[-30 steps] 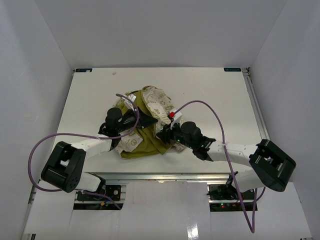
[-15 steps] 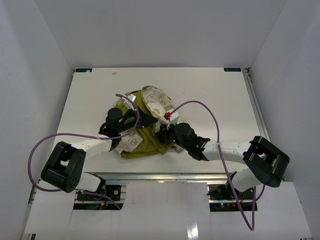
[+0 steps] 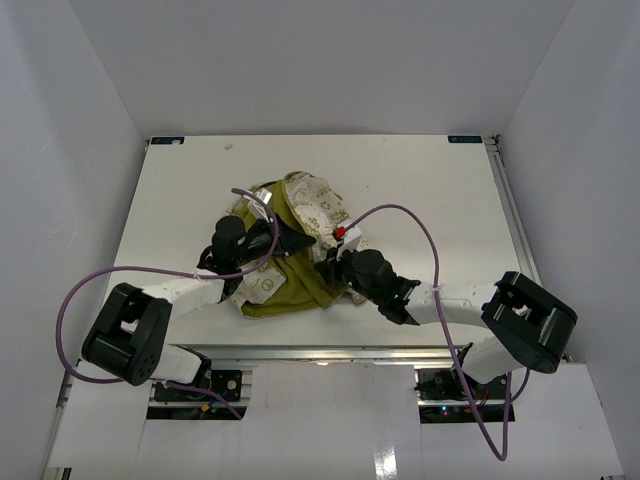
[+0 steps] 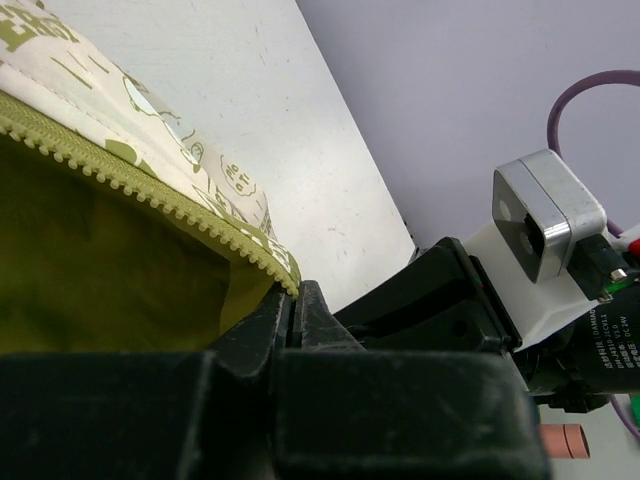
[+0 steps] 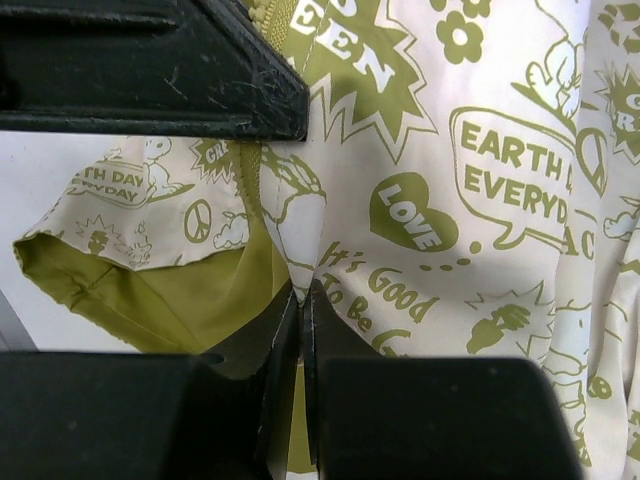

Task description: Zip up the jacket

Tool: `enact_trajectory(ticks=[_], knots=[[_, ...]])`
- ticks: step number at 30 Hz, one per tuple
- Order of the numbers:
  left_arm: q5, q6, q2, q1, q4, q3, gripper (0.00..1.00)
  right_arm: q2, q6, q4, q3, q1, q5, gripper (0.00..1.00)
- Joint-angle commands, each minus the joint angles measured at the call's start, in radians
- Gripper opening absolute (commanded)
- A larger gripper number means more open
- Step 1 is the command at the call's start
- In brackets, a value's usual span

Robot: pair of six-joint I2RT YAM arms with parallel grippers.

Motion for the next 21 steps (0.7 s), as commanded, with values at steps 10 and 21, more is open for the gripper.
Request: enact_trajectory(ticks=[10, 21], knots=[[-0.443, 0.131, -0.123, -0.006, -0.643, 0.091, 0.63, -0.091, 0.023, -0.027, -0.043, -0.001, 0.001, 0.08], [-0.718, -0.014, -0.308, -0.006, -1.044, 0.107, 0.56, -0.18, 0.033, -0.051, -0.087, -0.003, 0.043, 0.08]])
